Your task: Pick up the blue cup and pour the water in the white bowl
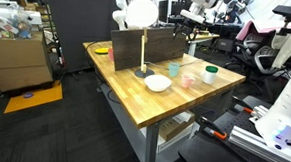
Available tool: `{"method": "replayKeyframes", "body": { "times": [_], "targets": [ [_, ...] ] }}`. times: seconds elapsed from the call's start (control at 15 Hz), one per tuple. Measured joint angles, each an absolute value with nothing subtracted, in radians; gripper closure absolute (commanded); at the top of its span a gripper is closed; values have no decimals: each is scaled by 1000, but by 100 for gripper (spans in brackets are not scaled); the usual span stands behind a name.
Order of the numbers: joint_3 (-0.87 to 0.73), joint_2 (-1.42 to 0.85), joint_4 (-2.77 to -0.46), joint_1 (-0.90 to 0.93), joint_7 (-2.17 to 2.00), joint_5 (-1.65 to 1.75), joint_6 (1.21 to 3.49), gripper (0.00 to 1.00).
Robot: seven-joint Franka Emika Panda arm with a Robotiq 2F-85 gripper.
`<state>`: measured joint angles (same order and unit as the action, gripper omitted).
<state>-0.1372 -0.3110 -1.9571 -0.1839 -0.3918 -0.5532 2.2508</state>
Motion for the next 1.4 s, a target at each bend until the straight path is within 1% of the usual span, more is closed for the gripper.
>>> {"method": "replayKeyframes", "body": {
  "times": [0.27, 0.6, 0.93, 1.4],
  "targets": [
    [-143, -370, -1914, -249, -370, -686, 2218, 0],
    [-143, -458, -1910, -264, -366, -796, 2181, 0],
    [-155, -534, -1884, -268, -366, -803, 2180, 0],
    [-155, -541, -1871, -267, -367, -804, 2177, 0]
  ]
}}
